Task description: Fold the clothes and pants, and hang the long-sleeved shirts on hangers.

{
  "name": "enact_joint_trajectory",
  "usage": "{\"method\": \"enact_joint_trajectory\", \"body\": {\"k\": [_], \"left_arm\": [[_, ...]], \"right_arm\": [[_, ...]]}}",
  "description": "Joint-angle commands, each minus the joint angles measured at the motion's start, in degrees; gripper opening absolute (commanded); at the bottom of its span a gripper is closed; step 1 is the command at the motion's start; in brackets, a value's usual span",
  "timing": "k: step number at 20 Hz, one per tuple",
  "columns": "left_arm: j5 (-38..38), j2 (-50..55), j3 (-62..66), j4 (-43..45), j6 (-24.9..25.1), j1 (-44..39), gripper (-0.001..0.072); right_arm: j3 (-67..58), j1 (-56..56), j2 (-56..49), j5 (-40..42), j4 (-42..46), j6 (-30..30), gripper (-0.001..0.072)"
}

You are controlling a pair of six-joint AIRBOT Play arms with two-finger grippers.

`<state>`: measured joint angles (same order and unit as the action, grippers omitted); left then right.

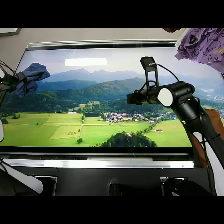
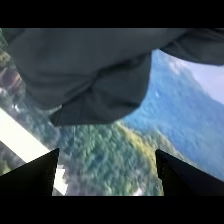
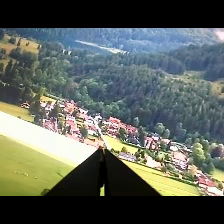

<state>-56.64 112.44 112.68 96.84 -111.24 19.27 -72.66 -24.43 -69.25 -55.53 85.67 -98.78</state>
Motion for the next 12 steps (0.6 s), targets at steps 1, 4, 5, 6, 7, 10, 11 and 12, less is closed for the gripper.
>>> {"method": "enact_joint_trajectory", "body": {"k": [1, 4, 5, 6, 7, 10, 11, 12], "left_arm": [[9.01, 10.29, 6.27, 0.24, -0.17, 2.19, 0.072], [14.64, 13.03, 6.16, 0.26, -0.22, 2.21, 0.072], [15.3, 13.81, 6.14, 0.26, -0.22, 2.34, 0.072], [15.65, 14.45, 6.14, 0.24, -0.24, 2.47, 0.072], [15.82, 14.99, 6.14, 0.24, -0.26, 2.49, 0.072], [14.27, 15.58, 6.1, -0.94, 1.14, 2.25, 0.0015], [13.44, 15.23, 6.12, -2.03, 2.84, 1.99, 0.0014], [11.89, 14.49, 6.12, -3.5, 5.31, 1.57, 0.0014]], "right_arm": [[-0.07, -0.07, -0.04, 0.0, 0.0, 0.09, 0.0022], [-0.07, -0.07, -0.04, 0.0, 0.0, 0.07, 0.0022], [-0.07, -0.07, -0.04, 0.0, 0.0, 0.07, 0.0022], [-0.07, -0.07, -0.04, 0.0, 0.0, 0.07, 0.0022], [-0.07, -0.07, -0.04, 0.0, 0.0, 0.07, 0.0022], [-0.07, -0.07, -0.04, 0.0, 0.0, 0.07, 0.0022], [-0.07, -0.07, -0.04, 0.0, 0.0, 0.09, 0.0022], [-0.07, -0.07, -0.04, 0.0, 0.0, 0.07, 0.0022]]}}
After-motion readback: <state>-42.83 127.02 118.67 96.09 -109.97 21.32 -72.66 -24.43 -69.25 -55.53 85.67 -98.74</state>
